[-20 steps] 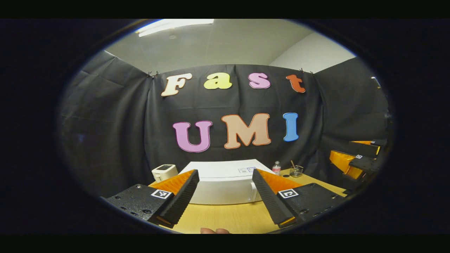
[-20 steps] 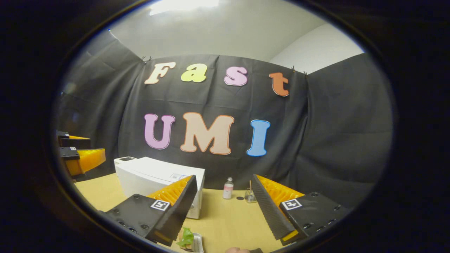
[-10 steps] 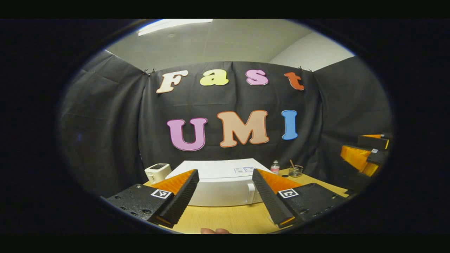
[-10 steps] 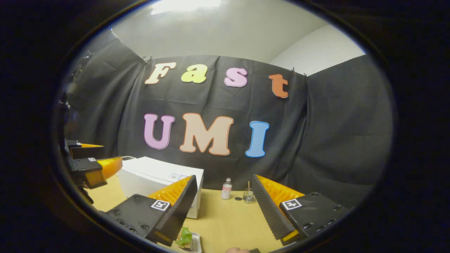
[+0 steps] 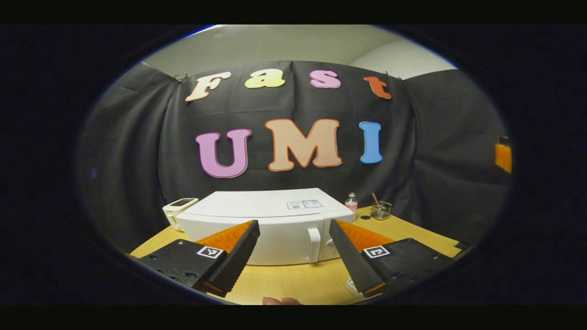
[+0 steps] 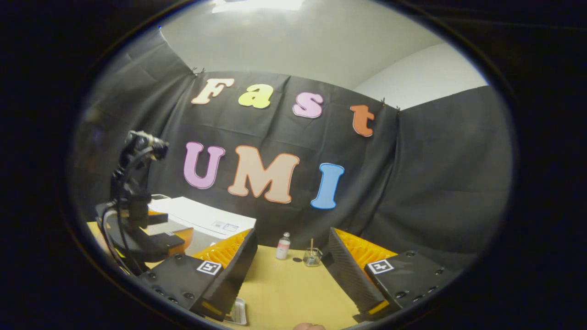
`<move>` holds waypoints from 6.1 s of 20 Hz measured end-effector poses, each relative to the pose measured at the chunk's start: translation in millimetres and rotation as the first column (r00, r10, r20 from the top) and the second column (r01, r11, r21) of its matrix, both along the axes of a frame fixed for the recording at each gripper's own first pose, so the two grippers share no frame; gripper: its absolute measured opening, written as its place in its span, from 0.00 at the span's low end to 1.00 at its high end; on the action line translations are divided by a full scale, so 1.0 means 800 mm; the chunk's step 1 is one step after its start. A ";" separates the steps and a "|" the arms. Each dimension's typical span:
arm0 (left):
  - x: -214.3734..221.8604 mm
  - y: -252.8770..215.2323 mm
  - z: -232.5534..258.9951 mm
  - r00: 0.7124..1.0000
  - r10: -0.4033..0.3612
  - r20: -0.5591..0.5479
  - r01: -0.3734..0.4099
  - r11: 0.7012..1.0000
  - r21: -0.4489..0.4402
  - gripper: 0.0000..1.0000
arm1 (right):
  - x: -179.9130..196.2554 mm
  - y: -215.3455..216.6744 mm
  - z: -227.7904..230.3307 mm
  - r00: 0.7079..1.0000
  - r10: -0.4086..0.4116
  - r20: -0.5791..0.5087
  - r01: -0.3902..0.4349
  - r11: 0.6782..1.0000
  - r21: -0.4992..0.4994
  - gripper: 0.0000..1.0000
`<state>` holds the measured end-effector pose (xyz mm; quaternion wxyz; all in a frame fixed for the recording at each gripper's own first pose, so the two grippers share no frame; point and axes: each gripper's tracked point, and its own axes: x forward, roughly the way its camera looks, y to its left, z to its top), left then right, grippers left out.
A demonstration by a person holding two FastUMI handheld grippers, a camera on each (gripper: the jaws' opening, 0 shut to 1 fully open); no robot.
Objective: Open the microwave oven with the left hand, put the food in, and close the microwave oven.
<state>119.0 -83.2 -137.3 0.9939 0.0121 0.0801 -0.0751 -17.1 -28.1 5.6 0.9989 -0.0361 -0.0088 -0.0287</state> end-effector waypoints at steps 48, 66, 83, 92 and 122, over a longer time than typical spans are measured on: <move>0.095 -0.048 -0.202 0.949 -0.021 -0.313 0.042 0.997 0.061 0.10 | -0.029 -0.099 -0.019 0.986 -0.152 -0.073 0.150 0.988 -0.036 0.96; -0.085 0.007 -0.189 0.914 -0.177 -0.365 0.178 0.984 -0.031 0.07 | 0.010 -0.060 -0.031 0.995 -0.081 -0.060 0.082 0.997 0.012 0.97; -0.199 0.140 -0.183 0.902 0.023 -0.432 -0.011 0.999 0.031 0.08 | 0.034 0.064 -0.080 0.988 0.132 -0.084 -0.123 0.987 0.105 0.97; -0.231 0.211 -0.182 0.881 0.141 -0.452 -0.124 0.990 0.067 0.07 | 0.019 0.104 -0.168 0.957 0.203 -0.207 -0.164 0.968 0.191 0.97; -0.265 0.259 -0.136 0.879 0.180 -0.442 -0.153 0.984 0.095 0.99 | -0.015 0.131 -0.261 0.899 0.243 -0.364 -0.167 0.960 0.226 0.97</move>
